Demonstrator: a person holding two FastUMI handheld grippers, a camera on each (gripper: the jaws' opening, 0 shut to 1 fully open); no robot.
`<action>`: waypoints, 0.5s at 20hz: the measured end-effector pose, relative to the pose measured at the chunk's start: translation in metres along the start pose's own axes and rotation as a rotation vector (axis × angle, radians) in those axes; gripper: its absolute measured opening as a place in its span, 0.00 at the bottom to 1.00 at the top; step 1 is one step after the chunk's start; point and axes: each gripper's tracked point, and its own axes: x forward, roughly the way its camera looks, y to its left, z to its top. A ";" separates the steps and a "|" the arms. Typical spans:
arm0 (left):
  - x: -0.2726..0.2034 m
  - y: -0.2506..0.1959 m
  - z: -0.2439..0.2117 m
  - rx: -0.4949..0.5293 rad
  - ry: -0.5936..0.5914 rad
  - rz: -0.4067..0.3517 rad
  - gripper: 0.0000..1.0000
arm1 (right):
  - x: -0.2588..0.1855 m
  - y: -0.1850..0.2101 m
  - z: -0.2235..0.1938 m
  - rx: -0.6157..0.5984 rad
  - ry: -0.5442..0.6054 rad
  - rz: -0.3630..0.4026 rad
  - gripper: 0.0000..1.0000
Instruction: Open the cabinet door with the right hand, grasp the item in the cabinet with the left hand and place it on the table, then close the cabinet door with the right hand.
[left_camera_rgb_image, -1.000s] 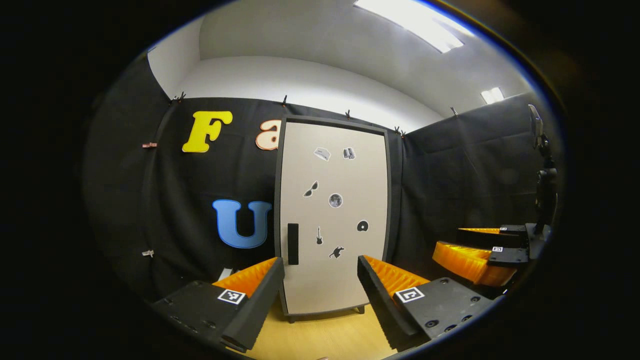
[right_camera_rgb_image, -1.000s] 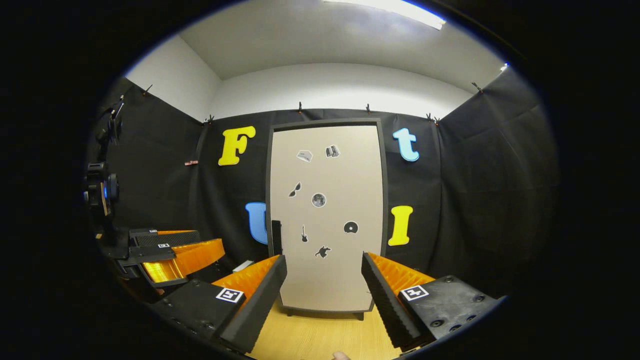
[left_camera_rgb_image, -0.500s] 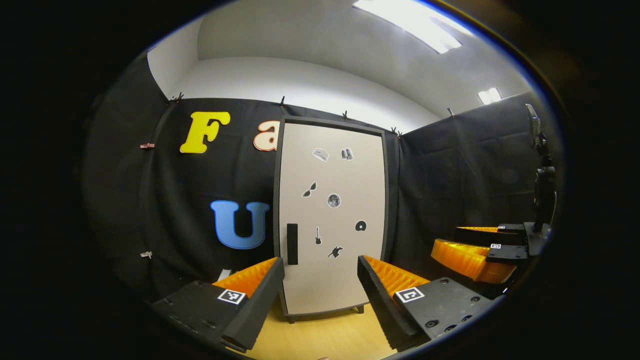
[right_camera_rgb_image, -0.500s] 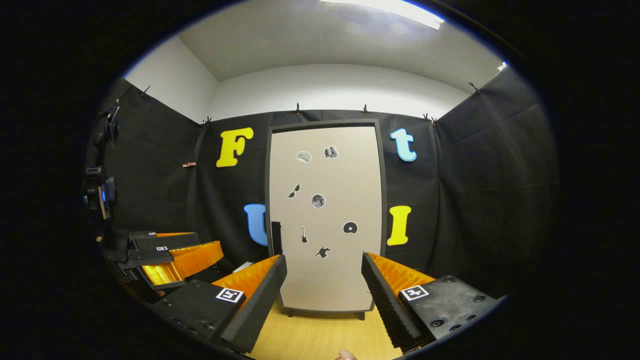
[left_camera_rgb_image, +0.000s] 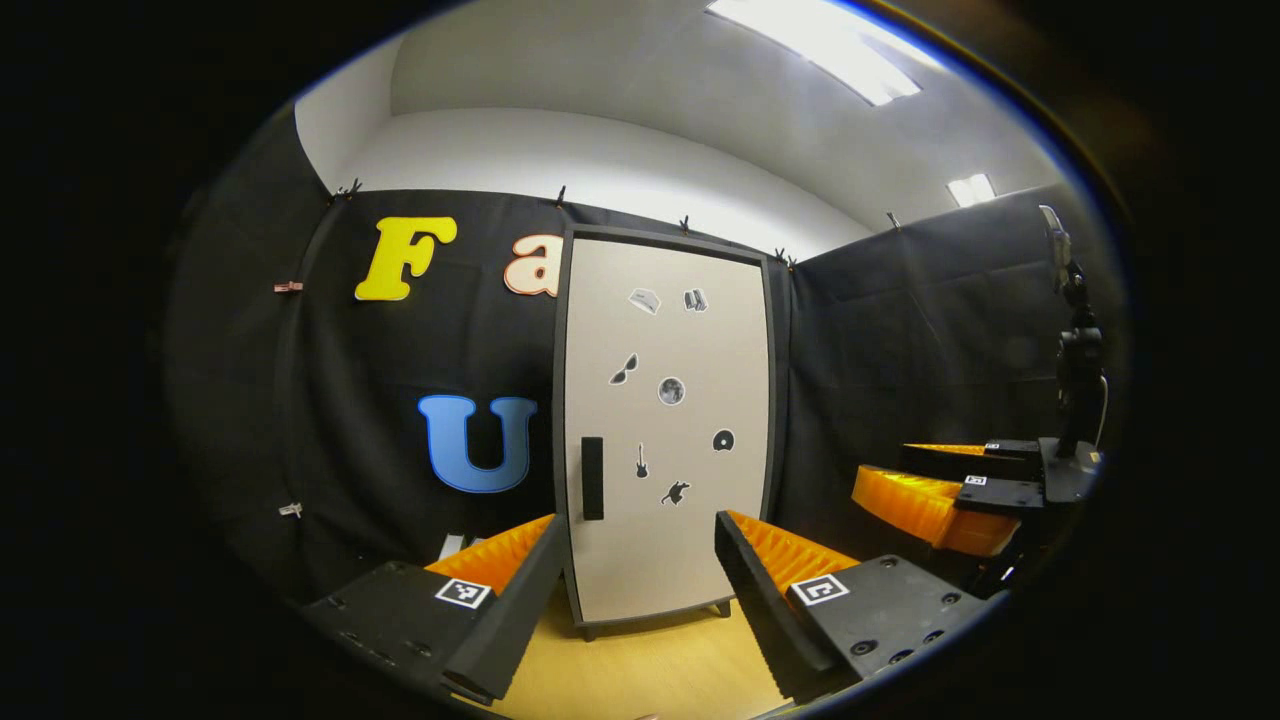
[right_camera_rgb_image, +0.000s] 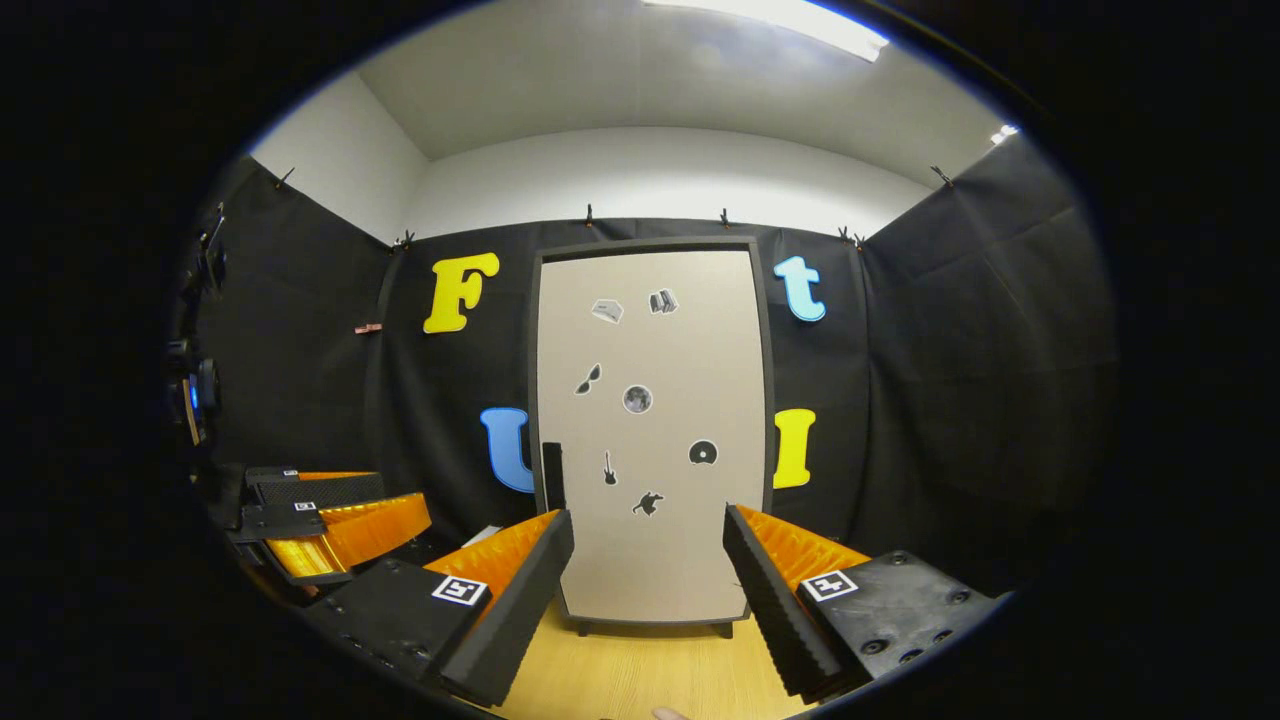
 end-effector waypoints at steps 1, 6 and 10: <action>-0.002 0.002 -0.001 0.005 0.002 -0.002 0.93 | 0.001 0.005 -0.001 0.001 0.000 0.005 0.98; -0.008 0.010 -0.005 0.006 0.009 -0.013 0.93 | 0.016 0.021 -0.007 0.000 -0.007 0.020 0.98; -0.007 0.022 -0.009 -0.006 0.006 -0.005 0.93 | 0.041 0.035 -0.023 0.005 0.011 0.045 0.98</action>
